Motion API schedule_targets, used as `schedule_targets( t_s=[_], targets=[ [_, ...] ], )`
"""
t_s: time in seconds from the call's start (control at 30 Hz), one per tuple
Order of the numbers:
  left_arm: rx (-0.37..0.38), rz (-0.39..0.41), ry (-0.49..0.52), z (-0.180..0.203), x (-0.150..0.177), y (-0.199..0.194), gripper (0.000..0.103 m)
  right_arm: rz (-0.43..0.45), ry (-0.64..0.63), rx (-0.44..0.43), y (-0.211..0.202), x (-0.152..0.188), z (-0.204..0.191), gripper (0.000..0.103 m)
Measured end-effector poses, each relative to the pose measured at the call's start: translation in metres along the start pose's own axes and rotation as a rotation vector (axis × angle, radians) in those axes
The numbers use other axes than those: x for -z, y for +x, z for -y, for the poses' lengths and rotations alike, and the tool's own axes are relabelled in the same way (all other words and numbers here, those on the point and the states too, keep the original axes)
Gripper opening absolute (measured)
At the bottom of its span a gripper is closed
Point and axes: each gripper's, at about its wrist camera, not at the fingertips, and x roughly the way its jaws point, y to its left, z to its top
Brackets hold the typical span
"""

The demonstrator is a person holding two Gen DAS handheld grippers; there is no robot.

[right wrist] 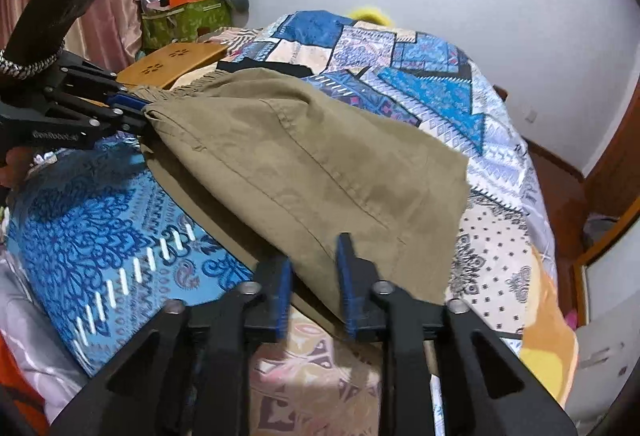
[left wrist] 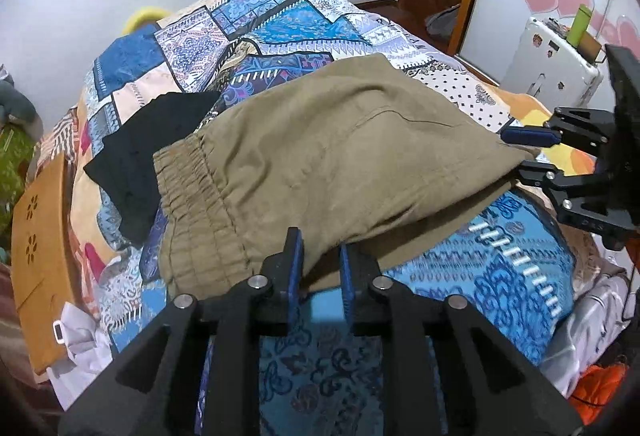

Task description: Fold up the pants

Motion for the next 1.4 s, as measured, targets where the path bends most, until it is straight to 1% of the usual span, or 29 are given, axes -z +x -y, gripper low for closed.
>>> schedule_targets(
  t_s=[0.03, 0.07, 0.13, 0.17, 0.2, 0.3, 0.37, 0.4, 0.43, 0.47, 0.53, 0.57, 0.63, 0.7, 0.77, 0.8, 0.87, 0.9, 0.97, 1.0, 1.07, 1.17, 1.27, 1.37, 1.4],
  targets=[
    [0.008, 0.002, -0.006, -0.001, 0.002, -0.004, 0.022, -0.006, 0.014, 0.001, -0.001, 0.001, 0.003, 0.032],
    [0.018, 0.01, -0.014, -0.004, 0.004, -0.01, 0.024, -0.016, 0.033, -0.014, -0.002, 0.003, 0.007, 0.032],
    [0.017, 0.028, -0.029, -0.008, 0.007, -0.021, 0.033, -0.027, 0.082, -0.037, -0.008, 0.007, 0.016, 0.034],
    [0.016, 0.038, -0.04, -0.012, 0.007, -0.026, 0.035, -0.028, 0.095, -0.035, -0.011, 0.008, 0.018, 0.036],
    [0.016, 0.053, -0.06, -0.018, 0.007, -0.034, 0.038, -0.024, 0.103, -0.036, -0.015, 0.009, 0.019, 0.037],
    [0.0, 0.092, -0.111, -0.035, 0.004, -0.049, 0.041, 0.029, 0.101, -0.024, -0.034, 0.008, 0.021, 0.037],
    [-0.029, 0.117, -0.145, -0.048, 0.0, -0.054, 0.051, 0.062, 0.121, -0.017, -0.044, 0.004, 0.024, 0.039],
    [-0.042, 0.126, -0.165, -0.054, -0.002, -0.055, 0.06, 0.075, 0.135, -0.017, -0.046, 0.002, 0.026, 0.041],
    [-0.054, 0.132, -0.197, -0.062, -0.003, -0.054, 0.066, 0.092, 0.161, -0.023, -0.049, -0.002, 0.029, 0.043],
    [-0.057, 0.131, -0.223, -0.068, -0.004, -0.052, 0.068, 0.1, 0.188, -0.029, -0.049, -0.005, 0.033, 0.043],
    [-0.05, 0.101, -0.278, -0.082, -0.006, -0.042, 0.068, 0.102, 0.244, -0.036, -0.046, -0.01, 0.036, 0.044],
    [-0.043, 0.074, -0.301, -0.087, -0.006, -0.033, 0.068, 0.104, 0.272, -0.046, -0.044, -0.012, 0.039, 0.044],
    [-0.025, 0.029, -0.322, -0.091, -0.004, -0.018, 0.068, 0.098, 0.332, -0.066, -0.034, -0.015, 0.043, 0.046],
    [0.013, -0.043, -0.351, -0.092, 0.0, 0.002, 0.068, 0.08, 0.378, -0.06, -0.026, -0.014, 0.044, 0.048],
    [0.054, -0.092, -0.363, -0.088, 0.004, 0.016, 0.068, 0.053, 0.405, -0.076, -0.014, -0.011, 0.042, 0.048],
    [0.064, -0.104, -0.366, -0.086, 0.005, 0.022, 0.068, 0.031, 0.407, -0.084, -0.007, -0.009, 0.039, 0.048],
    [0.046, -0.095, -0.356, -0.081, 0.008, 0.024, 0.067, -0.01, 0.394, -0.081, 0.004, -0.003, 0.034, 0.048],
    [0.035, -0.081, -0.343, -0.078, 0.009, 0.023, 0.058, -0.029, 0.387, -0.08, 0.009, 0.0, 0.032, 0.048],
    [-0.005, -0.057, -0.308, -0.073, 0.008, 0.019, 0.055, -0.064, 0.378, -0.078, 0.017, 0.009, 0.03, 0.048],
    [-0.036, -0.045, -0.278, -0.069, 0.008, 0.016, 0.054, -0.063, 0.379, -0.081, 0.017, 0.013, 0.031, 0.048],
    [-0.061, -0.037, -0.25, -0.068, 0.008, 0.014, 0.053, -0.053, 0.39, -0.085, 0.014, 0.018, 0.036, 0.048],
    [-0.058, -0.049, -0.245, -0.074, 0.013, 0.019, 0.054, -0.064, 0.414, -0.092, 0.011, 0.023, 0.043, 0.048],
    [-0.043, -0.055, -0.274, -0.079, 0.018, 0.025, 0.056, -0.08, 0.428, -0.077, 0.009, 0.029, 0.048, 0.048],
    [-0.055, -0.048, -0.288, -0.08, 0.022, 0.025, 0.062, -0.084, 0.464, -0.068, 0.004, 0.039, 0.056, 0.048],
    [-0.064, -0.049, -0.285, -0.08, 0.022, 0.025, 0.067, -0.084, 0.485, -0.068, 0.003, 0.044, 0.059, 0.048]
  ],
)
